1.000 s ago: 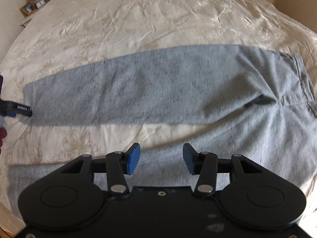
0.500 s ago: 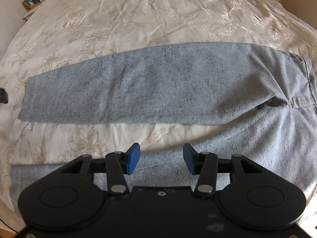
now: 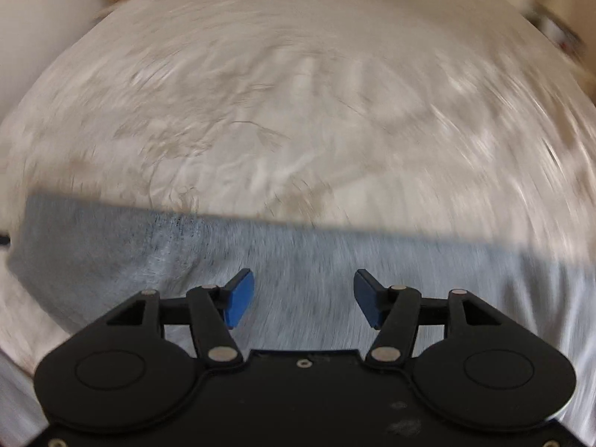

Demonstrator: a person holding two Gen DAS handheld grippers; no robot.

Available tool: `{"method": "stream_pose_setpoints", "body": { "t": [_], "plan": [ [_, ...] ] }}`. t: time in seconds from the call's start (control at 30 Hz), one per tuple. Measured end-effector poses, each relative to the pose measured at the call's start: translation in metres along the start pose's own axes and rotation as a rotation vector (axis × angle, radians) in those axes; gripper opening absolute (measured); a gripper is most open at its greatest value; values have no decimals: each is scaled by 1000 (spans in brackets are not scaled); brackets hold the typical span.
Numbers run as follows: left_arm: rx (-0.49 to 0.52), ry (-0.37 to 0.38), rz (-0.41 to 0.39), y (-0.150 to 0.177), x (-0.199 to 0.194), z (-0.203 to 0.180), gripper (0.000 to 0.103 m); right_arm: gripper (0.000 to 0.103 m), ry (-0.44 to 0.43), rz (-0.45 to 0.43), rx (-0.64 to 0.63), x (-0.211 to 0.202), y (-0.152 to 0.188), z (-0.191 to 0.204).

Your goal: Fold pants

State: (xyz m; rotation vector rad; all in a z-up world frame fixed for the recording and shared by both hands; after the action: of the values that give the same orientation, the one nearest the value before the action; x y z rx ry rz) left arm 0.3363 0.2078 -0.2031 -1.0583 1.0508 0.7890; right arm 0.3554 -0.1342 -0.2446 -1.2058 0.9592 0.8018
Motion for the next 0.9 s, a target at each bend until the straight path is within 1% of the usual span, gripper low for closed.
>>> {"method": "stream_pose_setpoints", "body": {
  "t": [0.03,0.07,0.1,0.17,0.27,0.4,0.43,0.47,0.5,0.53,0.57,0.63,0.73,0.83,0.9],
  "plan": [
    [-10,12,10,1,2,-5,16,64,-12,4,-71,9,-6,3],
    [-22,17,20,1,3,-8,22,64,-24,6,-131,17,-11,7],
    [-33,17,29,2,4,-10,24,65,-39,7,-196,25,-14,11],
    [-49,20,52,4,7,-15,24,69,-67,14,-301,39,-19,17],
    [-76,40,85,6,11,-19,25,69,-140,59,-426,60,-20,29],
    [-103,68,108,5,14,-24,25,68,-190,123,-583,86,-16,38],
    [-103,72,109,3,15,-25,25,58,-208,148,-611,92,-14,40],
    [-103,76,110,0,16,-27,25,32,-230,176,-626,96,-11,43],
    [-100,80,109,-3,17,-28,25,18,-264,209,-631,97,-8,46],
    [-98,86,109,-6,18,-31,25,9,-273,225,-636,96,-7,48],
    [-99,96,106,-10,18,-33,25,6,-266,216,-652,92,-6,50],
    [-106,122,102,-17,19,-38,25,6,-245,162,-694,77,-3,54],
    [-144,184,94,-31,19,-47,26,6,-223,84,-725,46,8,56],
    [-185,220,81,-44,17,-53,27,6,-198,17,-760,17,31,59],
    [-202,229,70,-50,15,-57,27,6,-183,2,-770,5,46,60]
  ]
}}
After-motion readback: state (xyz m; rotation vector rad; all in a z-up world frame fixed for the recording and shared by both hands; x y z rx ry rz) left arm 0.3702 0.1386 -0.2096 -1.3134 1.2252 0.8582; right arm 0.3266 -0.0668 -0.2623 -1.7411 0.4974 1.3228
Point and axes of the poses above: each gripper's, at about its wrist camera, not at the fingertips, and x roughly the way its jaws point, z to its left, y to its underside, the point moved 9 cm from there along x, roughly the way its jaws point, and after that the axes turned 12 degrees about x, right-handed, at the moved point
